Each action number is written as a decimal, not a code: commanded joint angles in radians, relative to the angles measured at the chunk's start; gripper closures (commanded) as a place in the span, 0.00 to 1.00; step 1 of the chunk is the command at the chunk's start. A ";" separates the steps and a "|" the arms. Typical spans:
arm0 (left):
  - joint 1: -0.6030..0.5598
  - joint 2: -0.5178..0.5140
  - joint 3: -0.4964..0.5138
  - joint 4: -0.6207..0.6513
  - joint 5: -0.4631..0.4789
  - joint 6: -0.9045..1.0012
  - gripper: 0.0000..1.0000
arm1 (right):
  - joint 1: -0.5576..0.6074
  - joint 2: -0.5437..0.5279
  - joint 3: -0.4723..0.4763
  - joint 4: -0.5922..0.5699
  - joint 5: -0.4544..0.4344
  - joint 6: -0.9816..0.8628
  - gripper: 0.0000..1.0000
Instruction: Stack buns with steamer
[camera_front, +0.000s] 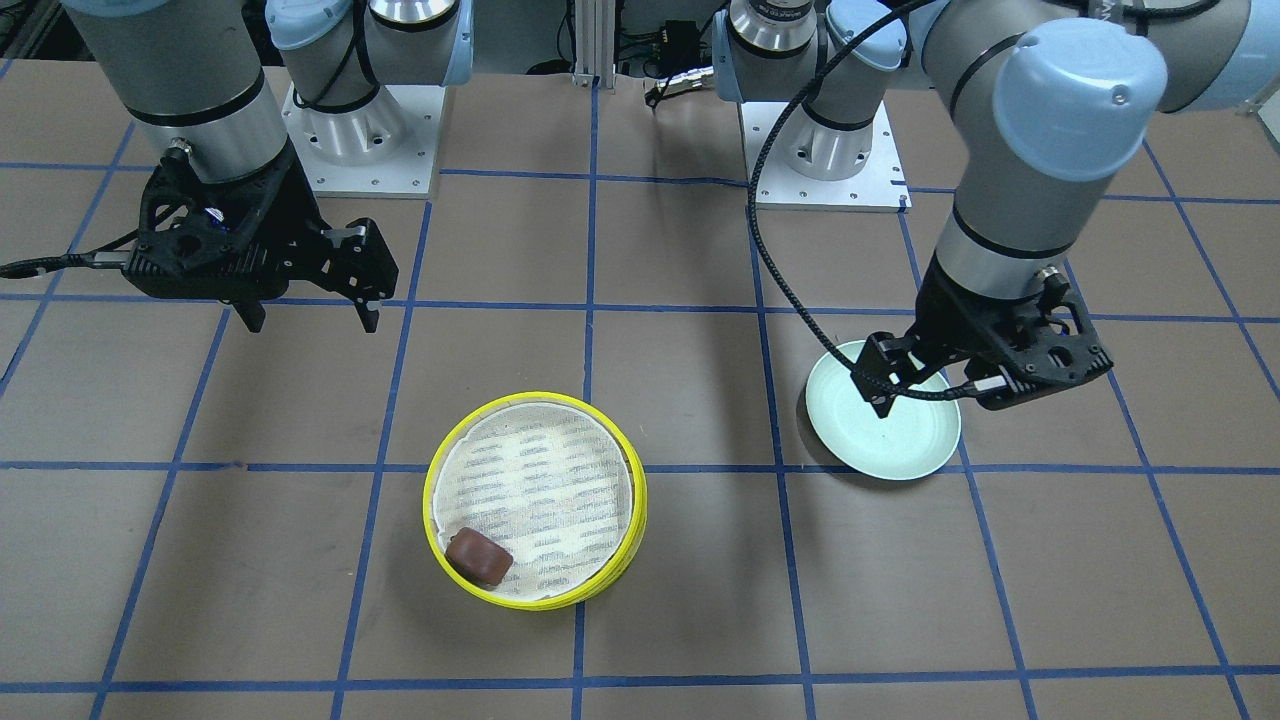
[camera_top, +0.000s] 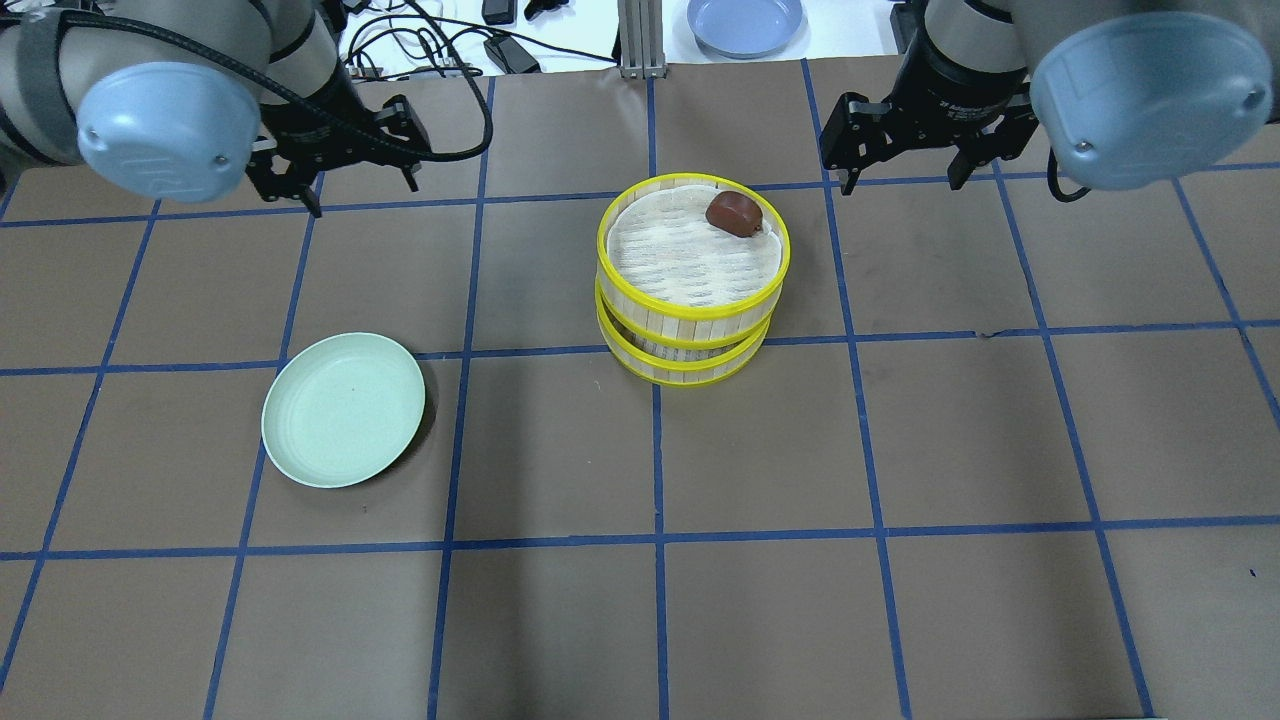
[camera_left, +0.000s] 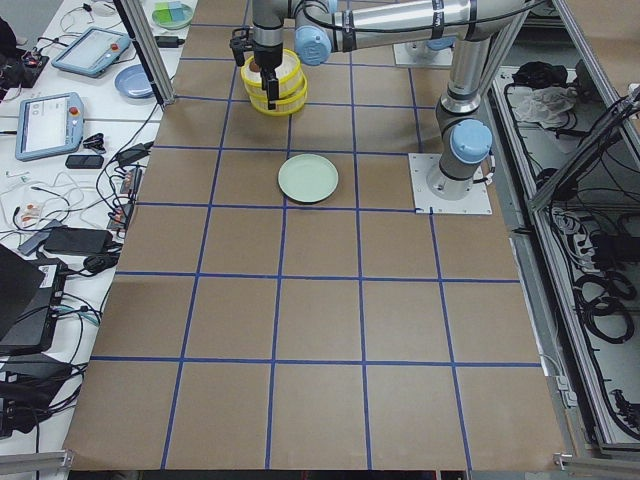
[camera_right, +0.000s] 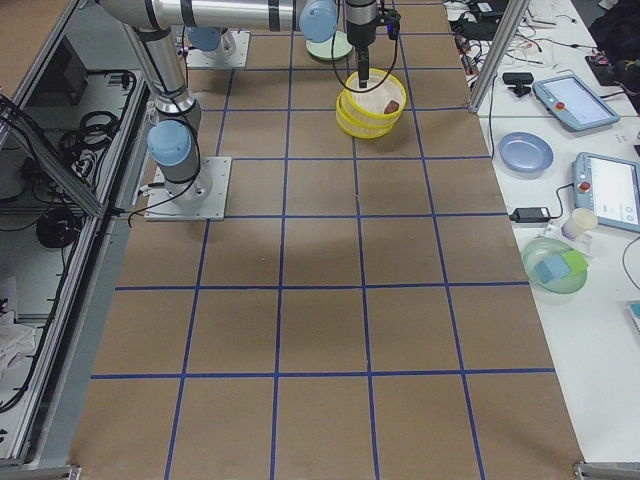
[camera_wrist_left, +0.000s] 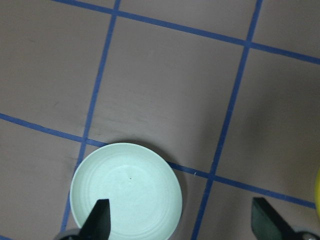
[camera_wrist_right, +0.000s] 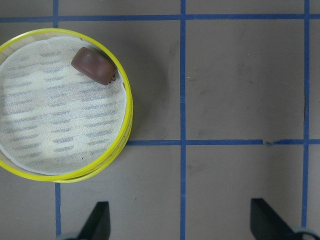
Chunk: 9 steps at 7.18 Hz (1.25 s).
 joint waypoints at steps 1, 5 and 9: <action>0.055 0.043 -0.008 -0.025 0.011 0.064 0.00 | 0.000 -0.002 -0.002 -0.002 -0.001 0.001 0.00; 0.041 0.129 -0.068 -0.031 -0.150 0.096 0.00 | -0.002 -0.013 -0.002 -0.011 -0.004 0.001 0.00; 0.041 0.158 -0.113 -0.031 -0.142 0.099 0.00 | -0.002 -0.008 -0.002 -0.057 -0.006 -0.001 0.00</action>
